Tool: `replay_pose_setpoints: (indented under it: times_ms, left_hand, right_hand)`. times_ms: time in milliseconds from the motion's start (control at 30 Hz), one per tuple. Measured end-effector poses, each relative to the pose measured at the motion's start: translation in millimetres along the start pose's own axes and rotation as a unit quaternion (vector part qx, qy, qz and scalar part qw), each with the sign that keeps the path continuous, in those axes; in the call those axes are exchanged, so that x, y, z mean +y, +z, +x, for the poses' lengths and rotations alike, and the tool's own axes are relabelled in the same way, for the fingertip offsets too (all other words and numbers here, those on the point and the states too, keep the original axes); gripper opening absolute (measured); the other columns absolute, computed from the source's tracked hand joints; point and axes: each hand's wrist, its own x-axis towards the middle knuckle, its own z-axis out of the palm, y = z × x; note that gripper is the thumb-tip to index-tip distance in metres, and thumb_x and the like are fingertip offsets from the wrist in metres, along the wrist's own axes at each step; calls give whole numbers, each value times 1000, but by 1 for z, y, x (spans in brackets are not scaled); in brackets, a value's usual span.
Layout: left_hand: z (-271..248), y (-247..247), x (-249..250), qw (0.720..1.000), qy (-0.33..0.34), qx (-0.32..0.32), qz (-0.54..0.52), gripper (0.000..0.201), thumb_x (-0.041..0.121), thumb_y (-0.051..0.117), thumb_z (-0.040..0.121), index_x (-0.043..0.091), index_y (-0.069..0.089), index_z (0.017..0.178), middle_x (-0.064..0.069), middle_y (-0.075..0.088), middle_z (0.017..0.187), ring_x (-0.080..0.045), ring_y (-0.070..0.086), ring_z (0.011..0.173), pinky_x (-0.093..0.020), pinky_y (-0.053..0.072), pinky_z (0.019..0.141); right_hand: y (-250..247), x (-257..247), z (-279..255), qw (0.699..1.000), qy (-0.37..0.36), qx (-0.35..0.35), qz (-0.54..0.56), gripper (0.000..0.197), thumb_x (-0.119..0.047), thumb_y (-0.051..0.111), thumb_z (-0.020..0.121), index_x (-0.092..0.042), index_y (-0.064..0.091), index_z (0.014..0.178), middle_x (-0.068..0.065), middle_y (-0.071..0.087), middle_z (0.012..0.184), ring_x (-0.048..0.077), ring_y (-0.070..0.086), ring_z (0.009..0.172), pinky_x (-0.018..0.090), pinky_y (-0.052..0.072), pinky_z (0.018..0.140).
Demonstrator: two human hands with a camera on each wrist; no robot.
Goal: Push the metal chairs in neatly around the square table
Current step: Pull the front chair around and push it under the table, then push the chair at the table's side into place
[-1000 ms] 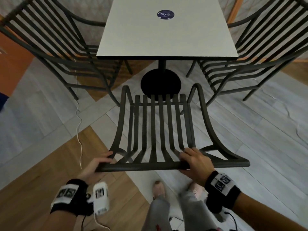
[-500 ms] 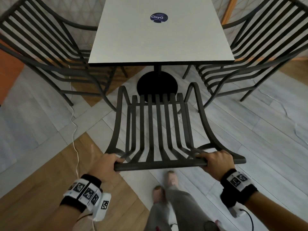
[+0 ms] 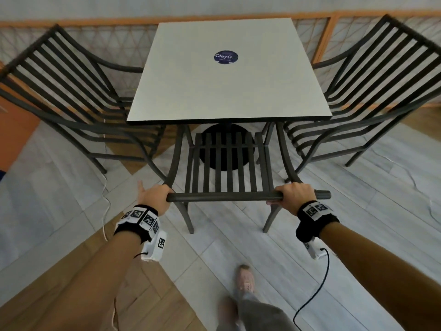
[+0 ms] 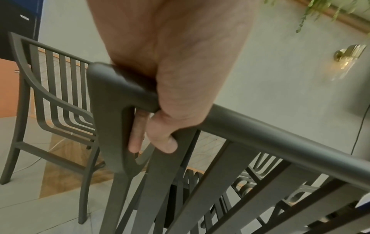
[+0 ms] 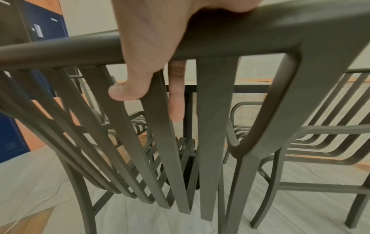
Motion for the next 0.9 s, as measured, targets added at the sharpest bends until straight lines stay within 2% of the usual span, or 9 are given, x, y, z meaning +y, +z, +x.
replay_pose_setpoints:
  times_ms: [100,233,367,467,567,633,700,800,900]
  left_hand:
    - [20,-9,6,1000,7,3,16,23,21,49,93,31,69,98,5,71,90,-21,66,97,-58,8,119]
    - [42,-16,8,1000,2,15,24,24,20,48,93,33,68,88,8,66,75,-21,67,90,-59,4,118]
    - [62,-14,6,999,-2,30,18,22,20,49,93,31,67,88,6,71,80,-21,67,89,-59,6,118]
    - [70,-13,4,1000,4,26,-2,21,21,50,93,33,68,94,4,72,86,-22,66,93,-56,17,117]
    - [72,-14,0,999,32,27,-30,22,19,53,92,33,68,101,5,72,90,-21,65,97,-46,31,111]
    - [71,-17,-8,994,48,15,-95,21,19,62,87,31,68,103,3,72,96,-21,64,101,-43,40,105]
    - [74,-22,-26,984,40,-8,-173,36,18,76,77,28,67,110,0,69,110,-22,61,108,-44,44,104]
    - [82,-32,-63,988,12,-40,-152,65,25,87,62,31,60,121,-1,58,129,-25,54,119,-42,45,105]
    - [101,-42,-113,992,-17,-77,-101,72,22,85,66,27,53,131,-6,48,141,-26,44,131,-41,38,111]
  right_hand:
    - [-7,9,22,1000,3,10,-13,46,-75,47,74,-34,65,88,-7,63,71,15,59,67,30,47,59]
    - [-15,16,46,1000,1,5,-11,43,-72,49,75,-34,64,87,-8,60,68,15,58,66,31,50,61]
    - [-21,20,65,1000,-5,15,1,41,-71,50,76,-34,64,87,-8,62,70,14,59,66,30,48,58]
    - [-27,19,72,1000,-14,-8,9,37,-66,52,79,-33,62,89,-7,64,77,13,60,70,28,46,58]
    - [-30,17,71,999,-34,-21,37,34,-60,56,80,-31,63,97,-7,60,97,15,59,87,28,43,65]
    - [-39,6,72,997,-72,-12,14,45,-67,54,75,-34,60,106,-6,52,113,17,53,101,35,46,81]
    - [-61,-18,77,990,-131,-24,40,62,-78,45,69,-37,55,115,-7,50,120,17,51,108,40,45,92]
    - [-111,-71,98,965,-231,-31,122,58,-74,48,72,-34,57,114,-7,55,116,13,55,101,37,51,87]
    - [-160,-139,136,944,-304,-4,126,38,-58,56,81,-31,61,108,-5,58,108,13,57,92,37,52,81]
